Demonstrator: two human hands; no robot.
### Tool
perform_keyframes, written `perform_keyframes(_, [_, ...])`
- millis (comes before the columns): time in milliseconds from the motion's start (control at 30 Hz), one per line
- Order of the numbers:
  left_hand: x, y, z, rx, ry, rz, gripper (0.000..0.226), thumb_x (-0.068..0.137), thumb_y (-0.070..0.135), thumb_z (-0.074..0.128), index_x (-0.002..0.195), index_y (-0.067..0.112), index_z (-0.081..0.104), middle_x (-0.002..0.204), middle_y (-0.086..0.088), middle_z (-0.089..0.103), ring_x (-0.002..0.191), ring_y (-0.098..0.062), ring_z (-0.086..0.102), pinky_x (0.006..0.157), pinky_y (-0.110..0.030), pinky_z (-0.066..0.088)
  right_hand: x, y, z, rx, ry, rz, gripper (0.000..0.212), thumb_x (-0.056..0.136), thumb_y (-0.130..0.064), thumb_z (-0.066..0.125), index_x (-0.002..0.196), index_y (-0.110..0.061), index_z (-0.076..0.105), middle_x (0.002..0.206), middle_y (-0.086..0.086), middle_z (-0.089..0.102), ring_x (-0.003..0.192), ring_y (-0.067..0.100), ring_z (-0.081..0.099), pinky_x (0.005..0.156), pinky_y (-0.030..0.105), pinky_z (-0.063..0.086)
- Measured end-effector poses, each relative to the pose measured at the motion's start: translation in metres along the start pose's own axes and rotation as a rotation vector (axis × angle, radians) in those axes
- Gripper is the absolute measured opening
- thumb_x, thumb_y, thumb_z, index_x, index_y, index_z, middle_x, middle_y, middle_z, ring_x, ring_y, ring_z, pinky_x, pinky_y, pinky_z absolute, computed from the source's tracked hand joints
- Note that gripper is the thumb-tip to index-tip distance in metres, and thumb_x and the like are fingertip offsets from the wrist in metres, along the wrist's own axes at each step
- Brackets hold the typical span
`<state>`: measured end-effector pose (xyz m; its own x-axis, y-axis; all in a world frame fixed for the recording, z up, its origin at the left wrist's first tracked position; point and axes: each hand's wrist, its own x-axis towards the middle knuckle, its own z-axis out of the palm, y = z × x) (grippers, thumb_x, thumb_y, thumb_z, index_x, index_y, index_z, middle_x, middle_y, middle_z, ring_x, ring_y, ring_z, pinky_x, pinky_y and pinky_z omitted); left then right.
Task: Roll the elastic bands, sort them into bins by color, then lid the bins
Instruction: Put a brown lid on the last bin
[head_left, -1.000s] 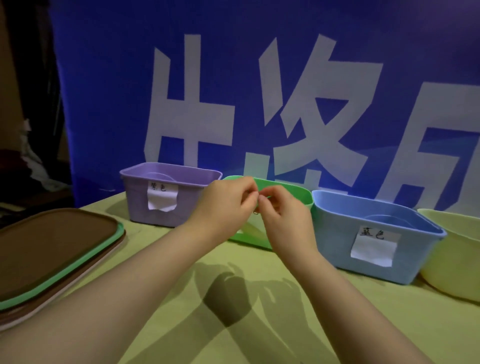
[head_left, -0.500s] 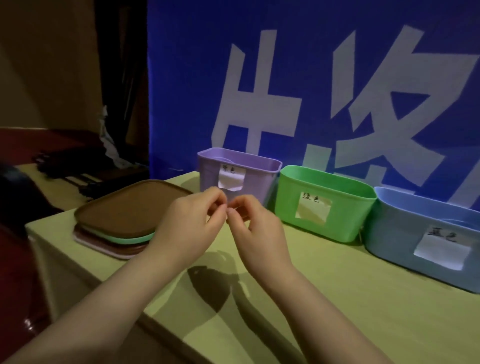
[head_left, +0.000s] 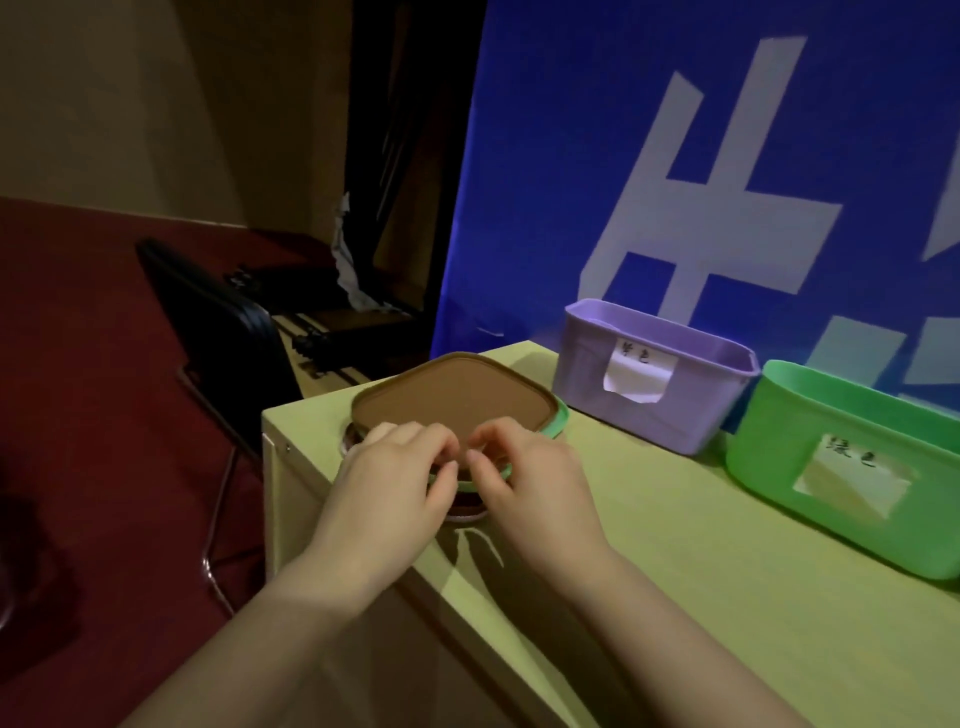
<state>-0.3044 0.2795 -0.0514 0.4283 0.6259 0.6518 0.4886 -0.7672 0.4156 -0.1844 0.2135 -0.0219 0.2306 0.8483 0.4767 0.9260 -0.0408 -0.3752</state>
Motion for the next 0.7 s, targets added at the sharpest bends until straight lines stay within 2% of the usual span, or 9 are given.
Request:
perform_keyframes(167, [-0.003,-0.029,0.008,0.028,-0.013,-0.024,0.019,0.085,0.020,0.061,0.103,0.019,0.066,0.099,0.006,0.062,0.099,-0.014,0.050,0.086,-0.035,0.047,0.013,-0.004,0.021,-0.035,-0.070,0.011,0.015,0.091,-0.035,0.051,0.101,-0.031,0.061,0.098,-0.010,0.065,0.095,0.011,0.054,0.094,0.034,0.037])
perform_keyframes(233, [-0.003,-0.037,0.012,0.045,-0.017,-0.024,0.024,0.083,0.020,0.064,0.107,0.018,0.066,0.102,0.006,0.063,0.103,-0.017,0.051,0.087,-0.038,0.048,0.015,-0.003,0.026,-0.067,-0.093,-0.008,0.018,0.091,-0.037,0.050,0.101,-0.031,0.063,0.099,-0.011,0.063,0.097,0.011,0.052,0.093,0.033,0.033])
perform_keyframes(400, [0.000,-0.047,0.015,0.087,-0.022,0.015,0.019,0.074,0.020,0.075,0.091,0.019,0.069,0.091,0.008,0.065,0.100,-0.022,0.055,0.078,-0.046,0.051,0.017,0.000,0.029,-0.139,-0.098,-0.087,0.021,0.089,-0.043,0.053,0.099,-0.030,0.066,0.099,-0.010,0.062,0.099,0.012,0.051,0.090,0.031,0.026])
perform_keyframes(500, [0.002,-0.047,0.014,0.074,-0.010,0.040,0.026,0.068,0.023,0.079,0.091,0.021,0.068,0.091,0.008,0.064,0.104,-0.021,0.051,0.082,-0.045,0.049,0.015,0.000,0.028,-0.168,-0.041,-0.138,0.014,0.088,-0.035,0.057,0.091,-0.025,0.066,0.090,-0.008,0.063,0.090,0.016,0.054,0.088,0.034,0.033])
perform_keyframes(600, [0.007,-0.044,0.009,0.090,0.056,0.051,0.042,0.067,0.024,0.079,0.106,0.021,0.063,0.106,0.003,0.062,0.112,-0.020,0.047,0.091,-0.044,0.042,0.012,-0.001,0.024,-0.213,0.111,-0.162,0.014,0.084,-0.030,0.051,0.082,-0.022,0.062,0.079,-0.006,0.060,0.075,0.017,0.056,0.078,0.033,0.043])
perform_keyframes(700, [0.016,-0.038,-0.002,0.031,0.121,-0.031,0.070,0.070,0.018,0.077,0.133,0.020,0.046,0.135,-0.007,0.048,0.127,-0.028,0.039,0.102,-0.048,0.033,0.006,-0.001,0.008,-0.105,0.186,-0.146,0.011,0.086,-0.024,0.049,0.086,-0.020,0.058,0.085,-0.005,0.058,0.081,0.017,0.053,0.083,0.033,0.041])
